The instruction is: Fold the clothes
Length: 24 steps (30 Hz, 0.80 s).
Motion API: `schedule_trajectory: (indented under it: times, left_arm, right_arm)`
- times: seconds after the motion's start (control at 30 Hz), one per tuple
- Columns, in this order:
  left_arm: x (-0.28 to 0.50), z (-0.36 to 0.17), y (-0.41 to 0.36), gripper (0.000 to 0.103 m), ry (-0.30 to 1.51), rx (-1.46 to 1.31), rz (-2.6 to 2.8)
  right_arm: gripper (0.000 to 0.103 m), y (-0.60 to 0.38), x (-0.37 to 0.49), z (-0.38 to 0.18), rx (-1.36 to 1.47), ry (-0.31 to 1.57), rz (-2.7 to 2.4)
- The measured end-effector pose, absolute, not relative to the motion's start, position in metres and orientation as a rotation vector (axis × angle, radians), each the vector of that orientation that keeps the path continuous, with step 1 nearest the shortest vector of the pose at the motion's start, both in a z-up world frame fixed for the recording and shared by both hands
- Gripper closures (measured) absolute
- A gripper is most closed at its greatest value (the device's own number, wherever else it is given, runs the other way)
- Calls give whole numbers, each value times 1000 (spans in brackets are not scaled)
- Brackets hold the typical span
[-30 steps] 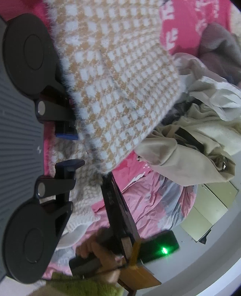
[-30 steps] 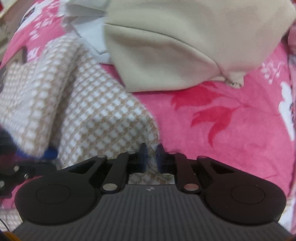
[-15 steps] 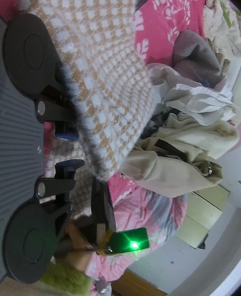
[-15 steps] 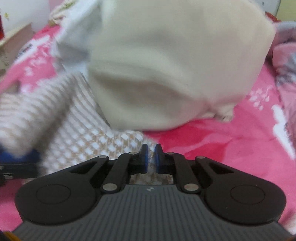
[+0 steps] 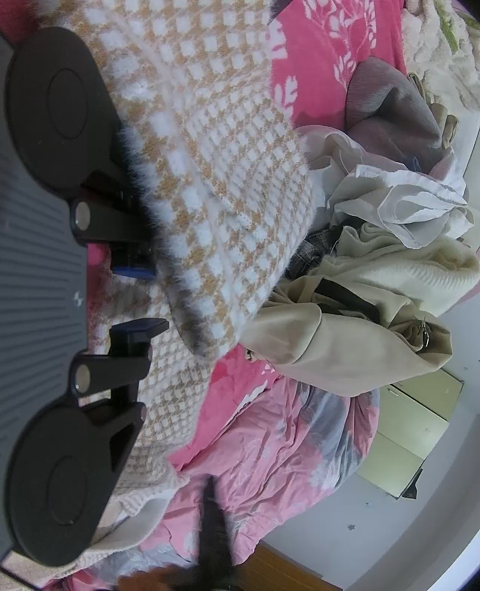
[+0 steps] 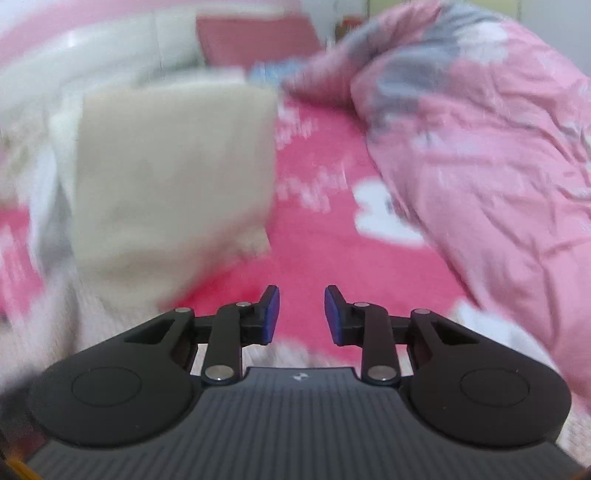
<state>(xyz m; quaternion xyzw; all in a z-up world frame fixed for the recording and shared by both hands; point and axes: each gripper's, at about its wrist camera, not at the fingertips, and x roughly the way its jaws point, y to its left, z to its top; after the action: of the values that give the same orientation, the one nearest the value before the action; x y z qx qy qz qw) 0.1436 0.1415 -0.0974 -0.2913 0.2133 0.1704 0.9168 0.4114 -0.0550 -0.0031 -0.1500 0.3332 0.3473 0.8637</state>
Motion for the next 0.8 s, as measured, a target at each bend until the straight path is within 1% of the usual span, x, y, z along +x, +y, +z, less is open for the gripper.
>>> schedule_trajectory:
  times: [0.1, 0.13, 0.3, 0.47, 0.67, 0.8]
  left_arm:
    - [146, -98, 140, 79, 444, -588, 355]
    - [146, -98, 140, 79, 445, -589, 355]
    - [147, -98, 142, 79, 446, -593, 352]
    - [147, -99, 143, 79, 445, -592, 352]
    - [146, -98, 143, 79, 445, -595, 353]
    - [146, -98, 143, 79, 447, -601, 350]
  right_arm:
    - [83, -60, 409, -34, -368, 757, 668]
    - [91, -64, 410, -44, -367, 766, 640]
    - [92, -84, 412, -85, -350, 811, 507]
    - [92, -90, 414, -60, -272, 714, 503]
    - [95, -103, 448, -70, -153, 727, 356]
    - [95, -111, 469, -77, -80, 733, 267]
